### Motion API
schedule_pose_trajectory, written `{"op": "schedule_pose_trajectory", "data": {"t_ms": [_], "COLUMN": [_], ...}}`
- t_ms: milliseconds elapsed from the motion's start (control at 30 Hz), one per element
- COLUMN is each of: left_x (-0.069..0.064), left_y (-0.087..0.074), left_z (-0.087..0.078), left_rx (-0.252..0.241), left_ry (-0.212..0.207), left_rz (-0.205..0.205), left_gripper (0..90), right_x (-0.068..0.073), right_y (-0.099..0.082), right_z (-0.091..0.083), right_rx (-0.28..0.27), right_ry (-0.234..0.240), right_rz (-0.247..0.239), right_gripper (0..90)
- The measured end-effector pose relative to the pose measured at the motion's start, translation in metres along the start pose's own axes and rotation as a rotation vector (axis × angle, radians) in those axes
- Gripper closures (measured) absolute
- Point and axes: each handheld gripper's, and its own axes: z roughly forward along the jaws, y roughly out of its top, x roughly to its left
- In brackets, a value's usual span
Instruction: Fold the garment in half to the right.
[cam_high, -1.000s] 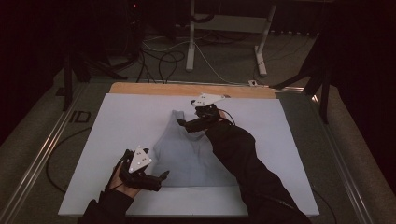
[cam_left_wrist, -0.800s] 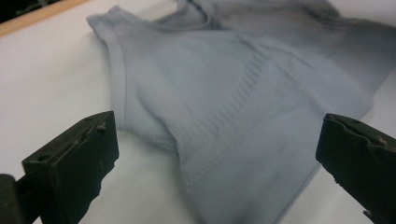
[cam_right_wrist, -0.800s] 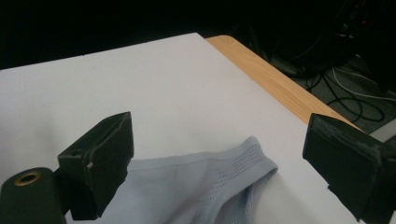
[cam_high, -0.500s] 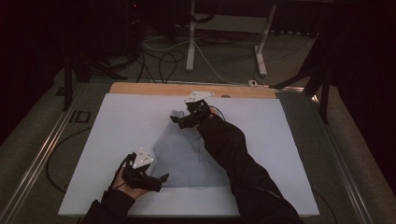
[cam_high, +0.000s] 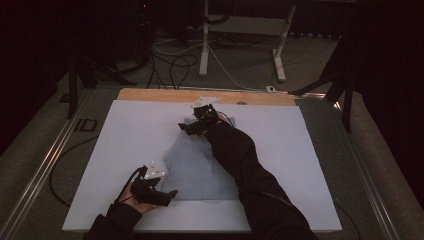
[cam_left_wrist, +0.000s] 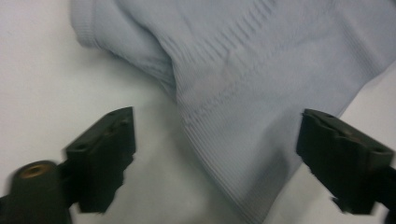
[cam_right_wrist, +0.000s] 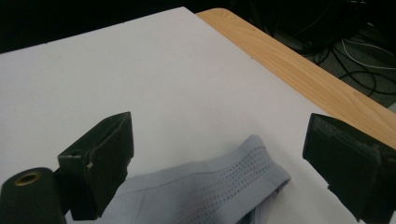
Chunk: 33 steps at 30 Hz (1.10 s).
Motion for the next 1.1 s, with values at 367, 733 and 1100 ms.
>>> {"op": "schedule_pose_trajectory", "data": {"t_ms": [367, 733, 1100], "left_x": [-0.003, -0.016, -0.019], "left_y": [-0.003, 0.001, 0.004], "left_z": [0.001, 0.000, -0.005], "left_rx": [0.046, 0.067, 0.003], "left_ry": [-0.002, -0.088, -0.093], "left_rz": [0.006, 0.064, 0.069], "left_gripper": [37.4, 69.4, 86.6], "right_x": [-0.003, -0.009, -0.016], "right_y": [0.003, 0.003, 0.008], "right_z": [0.016, 0.031, 0.050], "right_rx": [0.042, 0.080, 0.129], "right_ry": [-0.001, -0.008, -0.040], "right_rz": [0.006, 0.017, 0.066], "right_gripper": [8.9, 9.4, 9.4]}}
